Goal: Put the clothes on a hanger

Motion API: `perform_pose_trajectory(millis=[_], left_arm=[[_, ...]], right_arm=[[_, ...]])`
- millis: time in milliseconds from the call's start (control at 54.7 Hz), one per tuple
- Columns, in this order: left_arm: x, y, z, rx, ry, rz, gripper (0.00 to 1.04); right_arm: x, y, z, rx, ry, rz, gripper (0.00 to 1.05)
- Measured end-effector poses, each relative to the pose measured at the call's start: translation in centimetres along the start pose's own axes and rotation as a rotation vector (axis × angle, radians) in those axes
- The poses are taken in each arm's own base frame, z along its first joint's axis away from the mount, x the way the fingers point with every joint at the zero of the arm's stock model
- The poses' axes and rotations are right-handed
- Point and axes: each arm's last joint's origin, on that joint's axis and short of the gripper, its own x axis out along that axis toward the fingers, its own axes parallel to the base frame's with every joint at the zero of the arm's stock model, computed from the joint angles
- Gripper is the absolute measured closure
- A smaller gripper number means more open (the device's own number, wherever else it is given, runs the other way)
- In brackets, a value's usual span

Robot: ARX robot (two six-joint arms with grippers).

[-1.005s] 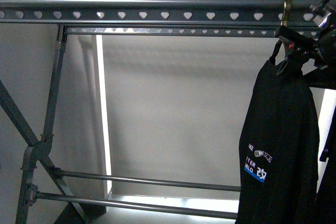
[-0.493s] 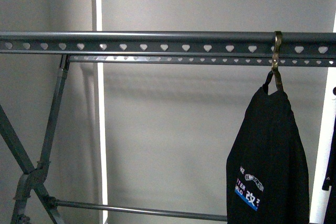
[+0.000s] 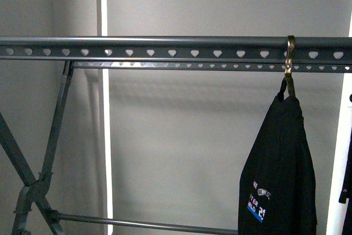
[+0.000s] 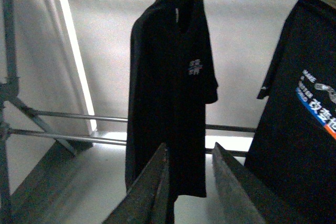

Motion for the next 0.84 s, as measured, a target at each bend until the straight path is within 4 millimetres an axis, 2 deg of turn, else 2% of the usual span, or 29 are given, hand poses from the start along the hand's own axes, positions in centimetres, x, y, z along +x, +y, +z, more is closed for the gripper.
perform_pose_trajectory(millis=[55,91,128,311,384,676,695,749,841], left_arm=[[0.0,0.0,0.0,0.0,0.0,-0.001,1.01],[0.0,0.0,0.0,0.0,0.0,0.0,1.01],[0.0,0.0,0.0,0.0,0.0,0.0,1.01],[0.0,0.0,0.0,0.0,0.0,0.0,1.01],[0.0,0.0,0.0,0.0,0.0,0.0,1.01],[0.0,0.0,0.0,0.0,0.0,0.0,1.01],[0.0,0.0,0.0,0.0,0.0,0.0,1.01],[0.0,0.0,0.0,-0.001,0.0,0.0,1.0],[0.0,0.0,0.0,0.0,0.0,0.0,0.85]], right_arm=[[0.0,-0.5,-0.4,0.0,0.005,-0.008,0.88],[0.0,-0.8,-0.5,0.003,0.005,-0.04,0.99],[0.0,-0.9,-0.6,0.002,0.004,-0.04,1.03],[0.0,-0.9,-1.2,0.002,0.005,-0.036,1.02],[0.0,-0.9,-2.2,0.002,0.007,-0.036,1.02],[0.0,-0.9,-2.2,0.002,0.006,-0.037,1.02],[0.0,-0.9,-2.2,0.002,0.006,-0.037,1.02],[0.0,-0.9,-2.2,0.002,0.006,-0.037,0.91],[0.0,-0.9,-2.2,0.002,0.006,-0.037,0.75]])
